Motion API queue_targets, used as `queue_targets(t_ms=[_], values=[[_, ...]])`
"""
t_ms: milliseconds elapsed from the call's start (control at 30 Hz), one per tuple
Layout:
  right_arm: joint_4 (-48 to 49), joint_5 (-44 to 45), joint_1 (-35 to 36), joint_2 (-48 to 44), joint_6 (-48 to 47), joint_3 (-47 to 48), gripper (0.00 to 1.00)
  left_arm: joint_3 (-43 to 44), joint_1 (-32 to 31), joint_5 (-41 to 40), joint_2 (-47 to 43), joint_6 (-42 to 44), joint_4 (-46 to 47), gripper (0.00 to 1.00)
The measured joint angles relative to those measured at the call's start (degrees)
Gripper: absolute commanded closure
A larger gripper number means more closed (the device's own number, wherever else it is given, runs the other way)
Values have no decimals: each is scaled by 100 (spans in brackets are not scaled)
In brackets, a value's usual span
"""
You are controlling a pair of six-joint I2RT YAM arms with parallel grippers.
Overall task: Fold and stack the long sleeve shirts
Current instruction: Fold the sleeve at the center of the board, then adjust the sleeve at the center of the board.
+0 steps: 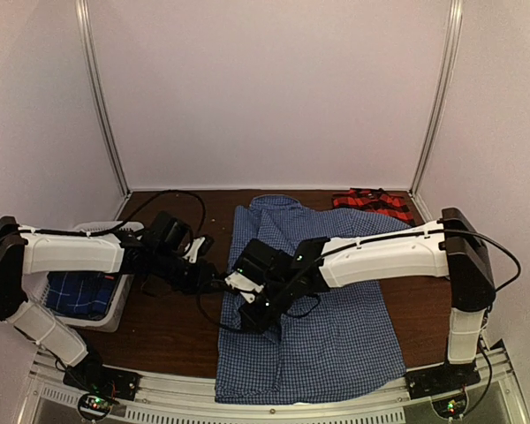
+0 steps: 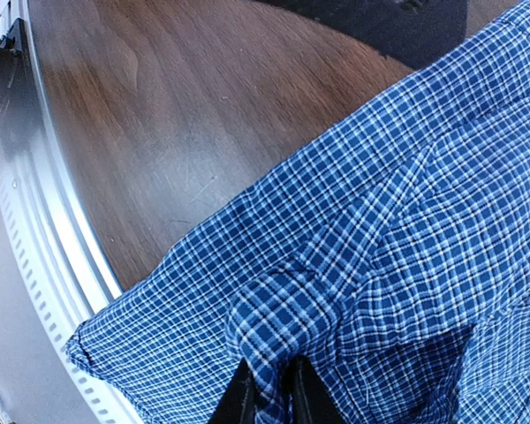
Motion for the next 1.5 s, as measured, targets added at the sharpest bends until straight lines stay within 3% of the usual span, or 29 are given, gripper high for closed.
queue_targets(t_ms=[200, 333, 433, 667, 1067, 1233, 1500], values=[[24, -90, 31, 2, 90, 70, 69, -20, 0, 17, 0, -4, 33, 53], [92, -164, 61, 0, 105, 70, 50, -90, 0, 42, 0, -4, 96, 53], [149, -195, 61, -24, 133, 70, 42, -140, 0, 90, 0, -7, 155, 53], [413, -59, -79, -610, 293, -205, 45, -267, -31, 374, 7, -26, 299, 53], [1449, 195, -1259, -1528, 1071, -2170, 53, -308, -879, 507, 317, -238, 560, 52], [2022, 203, -1873, -1738, 1335, -2323, 53, -348, -1108, 409, 435, -417, 551, 50], [2511, 151, -2135, -1790, 1484, -2326, 53, -345, -1377, 118, 525, -520, 302, 49]])
